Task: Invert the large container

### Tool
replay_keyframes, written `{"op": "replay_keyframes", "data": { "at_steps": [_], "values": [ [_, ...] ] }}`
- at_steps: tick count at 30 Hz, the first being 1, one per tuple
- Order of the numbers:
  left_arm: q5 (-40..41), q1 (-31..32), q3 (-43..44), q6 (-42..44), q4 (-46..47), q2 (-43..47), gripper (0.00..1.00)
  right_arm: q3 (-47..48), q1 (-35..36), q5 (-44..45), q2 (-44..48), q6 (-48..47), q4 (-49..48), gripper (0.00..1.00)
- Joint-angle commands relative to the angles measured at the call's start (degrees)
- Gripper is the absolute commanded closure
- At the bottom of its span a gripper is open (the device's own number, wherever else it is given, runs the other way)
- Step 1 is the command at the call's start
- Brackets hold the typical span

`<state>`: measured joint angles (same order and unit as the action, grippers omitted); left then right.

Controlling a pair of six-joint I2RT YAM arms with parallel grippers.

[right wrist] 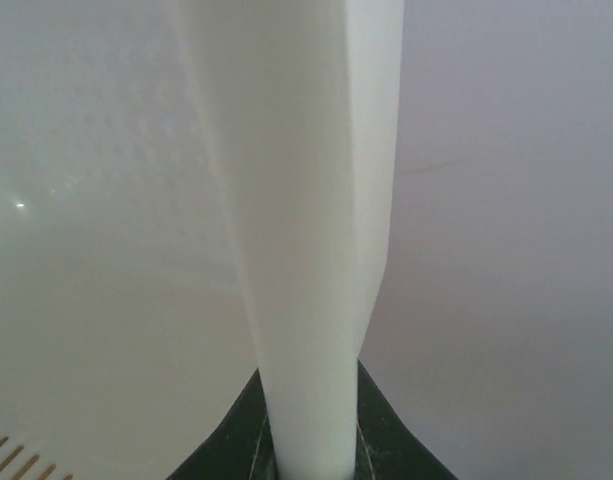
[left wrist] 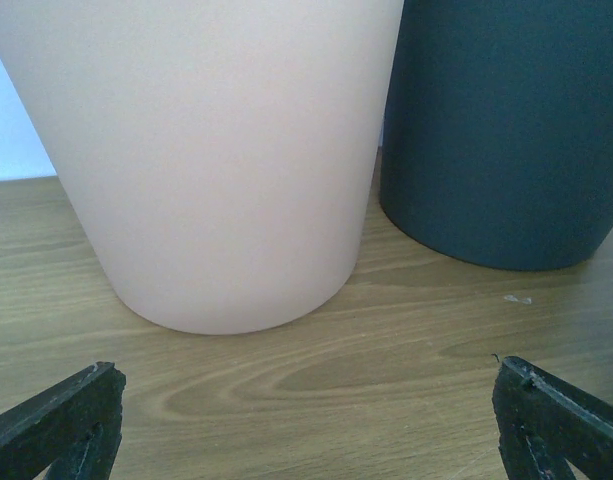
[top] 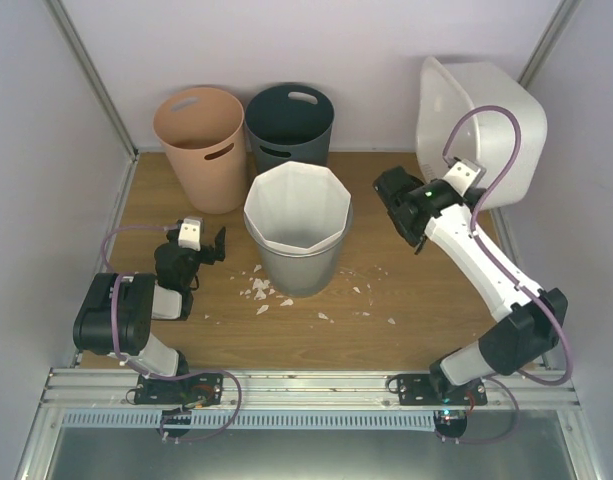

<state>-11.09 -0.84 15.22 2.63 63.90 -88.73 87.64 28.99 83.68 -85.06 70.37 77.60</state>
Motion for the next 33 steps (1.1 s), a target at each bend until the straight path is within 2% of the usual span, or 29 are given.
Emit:
{"op": "replay_keyframes", "data": {
  "at_steps": [1, 9, 16, 24, 33],
  "values": [
    [0.16, 0.35, 0.75, 0.97, 4.39, -0.44, 0.01, -6.32, -4.91, 9.77, 1.62, 6.34, -2.19, 0.99],
    [0.12, 0.33, 0.73, 0.97, 4.35, -0.41, 0.01, -12.49, -11.51, 9.69, -6.86, 14.52, -2.19, 0.99],
    [0.14, 0.35, 0.77, 0.93, 4.38, -0.46, 0.01, -11.19, -14.28, 9.84, -15.36, 14.50, -2.54, 0.99],
    [0.14, 0.37, 0.77, 0.97, 4.33, -0.48, 0.01, -8.17, -13.54, 9.80, -22.24, 12.52, -2.27, 0.99],
    [0.13, 0.35, 0.77, 0.97, 4.32, -0.46, 0.01, -8.31, -8.96, 9.78, -28.28, 9.81, -2.01, 0.99]
  ]
}}
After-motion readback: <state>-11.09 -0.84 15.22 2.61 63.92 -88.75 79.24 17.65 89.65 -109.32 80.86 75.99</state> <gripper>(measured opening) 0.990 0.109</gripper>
